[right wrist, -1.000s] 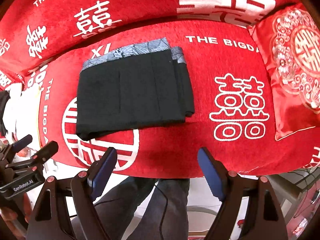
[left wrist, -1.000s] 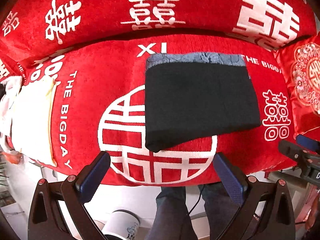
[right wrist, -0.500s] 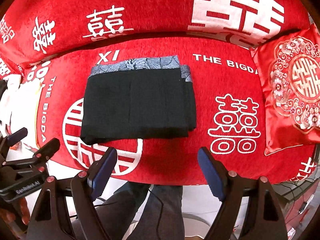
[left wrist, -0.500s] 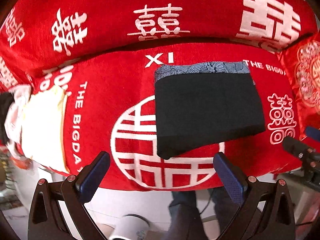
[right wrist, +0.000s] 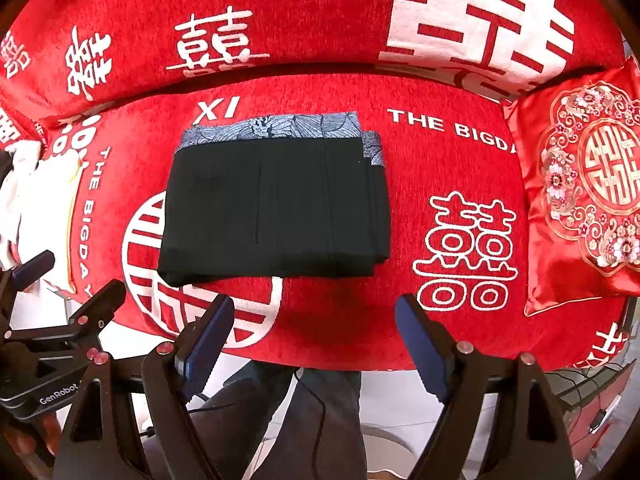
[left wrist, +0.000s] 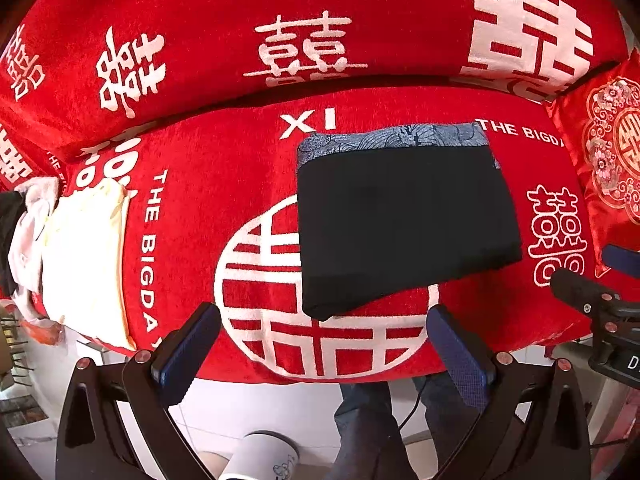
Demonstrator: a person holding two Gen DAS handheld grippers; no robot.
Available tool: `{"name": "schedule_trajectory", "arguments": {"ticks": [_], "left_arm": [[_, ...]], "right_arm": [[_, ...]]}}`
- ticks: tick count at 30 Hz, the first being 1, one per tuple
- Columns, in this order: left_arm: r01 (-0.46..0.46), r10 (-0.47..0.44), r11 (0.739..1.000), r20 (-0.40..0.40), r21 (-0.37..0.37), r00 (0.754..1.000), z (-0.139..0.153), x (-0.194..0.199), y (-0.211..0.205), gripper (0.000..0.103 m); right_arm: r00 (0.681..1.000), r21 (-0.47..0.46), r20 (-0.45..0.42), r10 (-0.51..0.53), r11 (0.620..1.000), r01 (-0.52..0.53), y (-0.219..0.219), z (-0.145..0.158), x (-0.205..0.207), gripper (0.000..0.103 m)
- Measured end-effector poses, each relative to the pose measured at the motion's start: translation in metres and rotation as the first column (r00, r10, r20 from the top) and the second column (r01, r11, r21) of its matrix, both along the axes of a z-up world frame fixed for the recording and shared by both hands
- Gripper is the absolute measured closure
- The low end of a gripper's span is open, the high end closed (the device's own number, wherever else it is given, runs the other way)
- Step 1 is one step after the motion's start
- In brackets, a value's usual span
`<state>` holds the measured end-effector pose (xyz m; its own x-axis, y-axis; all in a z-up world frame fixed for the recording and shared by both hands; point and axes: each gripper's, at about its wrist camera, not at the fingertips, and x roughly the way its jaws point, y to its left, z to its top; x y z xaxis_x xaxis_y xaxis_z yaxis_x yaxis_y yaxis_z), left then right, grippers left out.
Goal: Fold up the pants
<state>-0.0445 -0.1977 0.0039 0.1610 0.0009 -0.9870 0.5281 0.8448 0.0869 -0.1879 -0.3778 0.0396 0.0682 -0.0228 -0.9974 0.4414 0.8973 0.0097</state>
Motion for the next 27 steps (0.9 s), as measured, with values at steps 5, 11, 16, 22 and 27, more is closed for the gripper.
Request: {"name": "schedule_trajectory", "arguments": {"ticks": [5,11,16,22,27], "left_arm": [[0.006,-0.006,1.0,0.009,-0.013,1.0,0.004,-0.002,0.0,0.0],[0.015,-0.014,1.0,0.014,-0.027,1.0,0.008,-0.003,0.001,0.0],[0.015,-0.014,0.999,0.023,-0.042,1.0,0.012,-0.003,0.005,0.0],[0.015,-0.013,0.998,0.033,-0.055,0.999,0.016,-0.003,0.009,0.0],[0.016,-0.013,0.998,0.043,-0.062,0.999,0.019,-0.002,0.011,0.0]], "right_arm": [[1.0,-0.007,0.003,0.006,1.0,-0.006,0.001,0.001,0.001,0.018],[1.0,-0.018,0.007,0.007,1.0,-0.007,0.006,0.005,0.001,0.018],[1.0,-0.024,0.011,-0.006,1.0,0.006,0.008,0.009,-0.001,0.018],[1.0,-0.033,0.015,-0.011,0.999,0.012,0.013,0.013,0.0,0.018],[1.0,-0.038,0.013,-0.008,0.999,0.009,0.016,0.015,0.002,0.018]]}}
